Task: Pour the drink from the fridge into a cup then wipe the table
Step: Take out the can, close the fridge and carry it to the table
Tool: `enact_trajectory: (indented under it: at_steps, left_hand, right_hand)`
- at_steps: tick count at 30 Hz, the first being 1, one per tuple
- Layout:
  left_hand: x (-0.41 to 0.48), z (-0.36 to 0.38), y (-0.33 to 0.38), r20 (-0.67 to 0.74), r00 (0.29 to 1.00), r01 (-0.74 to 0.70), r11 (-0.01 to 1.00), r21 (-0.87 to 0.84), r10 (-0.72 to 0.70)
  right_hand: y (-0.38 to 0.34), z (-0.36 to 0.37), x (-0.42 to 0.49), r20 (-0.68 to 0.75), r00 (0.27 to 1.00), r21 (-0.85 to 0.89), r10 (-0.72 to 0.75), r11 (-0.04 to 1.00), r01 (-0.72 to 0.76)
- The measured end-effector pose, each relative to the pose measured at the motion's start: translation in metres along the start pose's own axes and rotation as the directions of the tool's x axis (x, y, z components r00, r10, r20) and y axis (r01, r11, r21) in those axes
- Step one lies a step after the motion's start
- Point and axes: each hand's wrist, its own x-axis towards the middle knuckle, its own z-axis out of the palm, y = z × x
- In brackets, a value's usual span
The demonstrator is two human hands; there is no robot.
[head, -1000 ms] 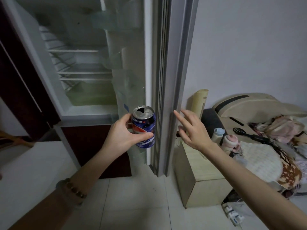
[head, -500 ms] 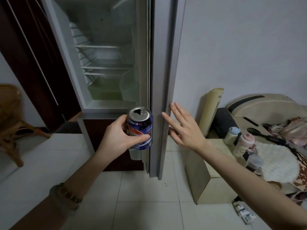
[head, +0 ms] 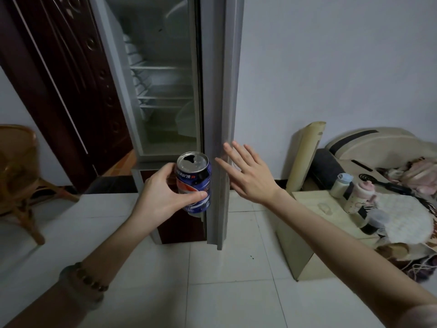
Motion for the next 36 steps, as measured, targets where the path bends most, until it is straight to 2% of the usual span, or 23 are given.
enact_trajectory:
  at_steps: [6,9,16,22,26,30,36]
  left_hand:
    - [0.002,-0.039,-0.021,-0.035,0.999,0.029,0.999,0.023,-0.029]
    - [0.009,-0.055,-0.030,-0.049,0.998,0.028,1.000,0.011,-0.027]
    - [0.036,-0.091,-0.055,-0.122,0.989,0.078,0.997,-0.006,-0.078]
    - [0.072,-0.123,-0.080,-0.213,0.972,0.104,0.995,-0.010,-0.104]
    - [0.091,-0.138,-0.094,-0.247,0.964,0.096,0.995,-0.023,-0.099]
    - [0.106,-0.147,-0.109,-0.249,0.965,0.083,0.996,-0.032,-0.088]
    - [0.135,-0.164,-0.133,-0.257,0.961,0.093,0.994,-0.054,-0.104]
  right_hand:
    - [-0.024,0.014,0.045,0.077,0.995,-0.001,-0.065,0.998,0.066]
    - [-0.031,0.027,0.068,0.069,0.990,-0.007,-0.125,0.992,0.126]
    - [-0.054,0.074,0.124,-0.063,0.979,-0.057,-0.193,0.980,0.190]
    - [-0.066,0.111,0.176,-0.167,0.948,0.003,-0.270,0.962,0.275]
    - [-0.069,0.132,0.202,-0.147,0.954,0.014,-0.262,0.964,0.267]
    - [-0.065,0.152,0.222,-0.104,0.981,0.042,-0.163,0.985,0.168]
    - [-0.061,0.187,0.258,-0.002,0.987,0.035,-0.162,0.986,0.162]
